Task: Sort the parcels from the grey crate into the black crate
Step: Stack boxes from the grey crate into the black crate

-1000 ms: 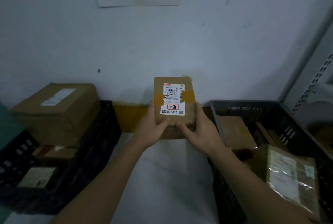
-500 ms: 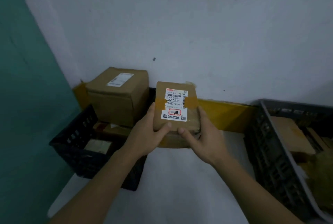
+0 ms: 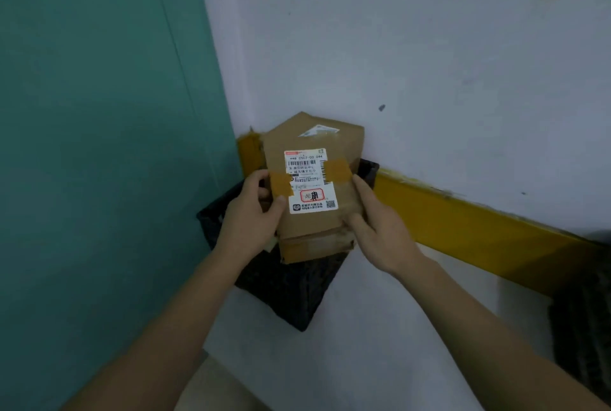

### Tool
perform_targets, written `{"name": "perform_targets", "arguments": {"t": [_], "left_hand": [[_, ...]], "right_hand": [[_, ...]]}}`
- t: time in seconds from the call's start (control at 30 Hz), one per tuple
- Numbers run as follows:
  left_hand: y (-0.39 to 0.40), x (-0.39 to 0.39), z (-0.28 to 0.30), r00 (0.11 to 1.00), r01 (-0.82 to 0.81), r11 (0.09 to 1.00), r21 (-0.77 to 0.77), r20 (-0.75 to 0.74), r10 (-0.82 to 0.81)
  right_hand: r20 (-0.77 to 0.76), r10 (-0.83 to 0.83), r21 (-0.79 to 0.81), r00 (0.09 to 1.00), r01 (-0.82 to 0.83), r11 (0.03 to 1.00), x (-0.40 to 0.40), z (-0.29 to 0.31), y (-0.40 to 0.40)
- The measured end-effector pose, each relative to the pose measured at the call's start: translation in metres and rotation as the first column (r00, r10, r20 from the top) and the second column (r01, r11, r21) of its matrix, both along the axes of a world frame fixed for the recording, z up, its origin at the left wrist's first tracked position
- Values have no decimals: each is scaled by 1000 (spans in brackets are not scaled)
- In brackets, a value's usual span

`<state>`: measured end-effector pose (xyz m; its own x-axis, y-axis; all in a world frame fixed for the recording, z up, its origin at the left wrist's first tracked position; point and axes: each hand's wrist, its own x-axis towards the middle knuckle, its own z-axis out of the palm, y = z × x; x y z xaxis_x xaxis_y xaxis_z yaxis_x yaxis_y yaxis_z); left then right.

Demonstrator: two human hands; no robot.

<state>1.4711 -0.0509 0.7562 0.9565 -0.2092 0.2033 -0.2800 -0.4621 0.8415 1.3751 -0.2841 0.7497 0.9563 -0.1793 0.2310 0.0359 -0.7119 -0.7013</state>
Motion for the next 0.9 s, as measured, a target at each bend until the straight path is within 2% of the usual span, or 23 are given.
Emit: {"name": "perform_targets", "arguments": {"t": [0.2,0.37,0.47,0.6,0.77,0.9], "left_hand": [[26,35,-5,997,-6,999,44,-70,9],[43,69,-22,995,-18,989,149,-95,32],[58,87,-37,998,-16,966,257,-61,32],[74,121,-51,994,-100,921,377,-1,109],[84,159,-74,998,42,862,506,-66,-10],[82,166,-92,981,192,779,597,-95,-169]], "right_hand": [[-96,99,-53,990,-105,993,71,10,13],[-131,125,-46,983,-132,990,119,-2,21],[-184,159,-64,970,-174,983,142,-15,21],[-278,167,-38,946,-184,982,170,-27,16],[-449,199,-5,871,-225,974,191,-39,16],[-494,201,45,846,-206,978,199,-61,30]]}}
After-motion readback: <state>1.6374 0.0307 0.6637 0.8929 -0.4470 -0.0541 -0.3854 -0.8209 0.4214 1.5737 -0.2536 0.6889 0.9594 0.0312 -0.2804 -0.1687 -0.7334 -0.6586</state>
